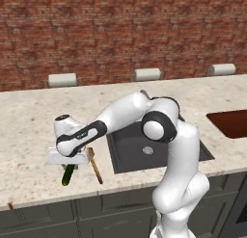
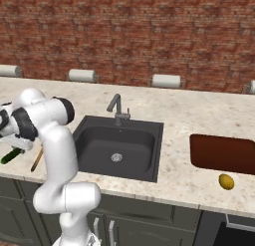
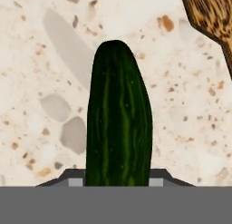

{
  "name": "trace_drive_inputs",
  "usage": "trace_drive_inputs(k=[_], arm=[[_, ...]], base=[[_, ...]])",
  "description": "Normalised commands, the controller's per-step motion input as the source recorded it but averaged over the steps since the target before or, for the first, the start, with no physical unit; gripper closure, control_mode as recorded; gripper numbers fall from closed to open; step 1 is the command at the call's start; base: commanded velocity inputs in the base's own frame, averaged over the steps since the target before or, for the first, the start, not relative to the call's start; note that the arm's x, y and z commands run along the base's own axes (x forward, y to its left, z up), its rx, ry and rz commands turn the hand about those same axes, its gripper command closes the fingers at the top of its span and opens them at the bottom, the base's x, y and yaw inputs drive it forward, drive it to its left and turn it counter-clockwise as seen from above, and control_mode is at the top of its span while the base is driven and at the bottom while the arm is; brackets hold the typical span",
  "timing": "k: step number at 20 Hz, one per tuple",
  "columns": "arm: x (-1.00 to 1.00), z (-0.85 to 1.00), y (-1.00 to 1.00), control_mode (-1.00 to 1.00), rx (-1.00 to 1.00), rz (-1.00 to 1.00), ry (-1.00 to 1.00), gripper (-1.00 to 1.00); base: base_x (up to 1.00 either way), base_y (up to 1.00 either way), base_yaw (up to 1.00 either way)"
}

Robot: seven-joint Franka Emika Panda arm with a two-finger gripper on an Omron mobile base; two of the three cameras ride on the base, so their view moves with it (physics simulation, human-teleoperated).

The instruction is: Pick up all produce items and place them in the sink. Turn on the sink faucet to wash them. Then turn the sink off and put them in the tray.

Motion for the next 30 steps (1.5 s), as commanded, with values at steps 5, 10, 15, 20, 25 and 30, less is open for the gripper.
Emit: trace_drive_inputs(k=[5, 10, 15, 20, 25, 30], arm=[[-0.35, 0.84, -0.88, -1.0, 0.02, 0.01, 0.0, 1.0], [-0.22, 0.79, -1.0, -1.0, 0.01, 0.0, 0.0, 1.0], [-0.08, 0.59, -1.0, -1.0, 0.0, -0.13, 0.06, 1.0], [0.0, 0.35, -1.0, -1.0, 0.0, -0.22, 0.18, 1.0], [0.0, 0.12, -1.0, -1.0, 0.0, -0.27, 0.18, 1.0], [0.0, -0.14, -1.0, -1.0, 0.0, -0.29, 0.22, 1.0]], base=[[0.0, 0.0, 0.0], [0.0, 0.0, 0.0], [0.0, 0.0, 0.0], [0.0, 0.0, 0.0], [0.0, 0.0, 0.0], [0.0, 0.0, 0.0]])
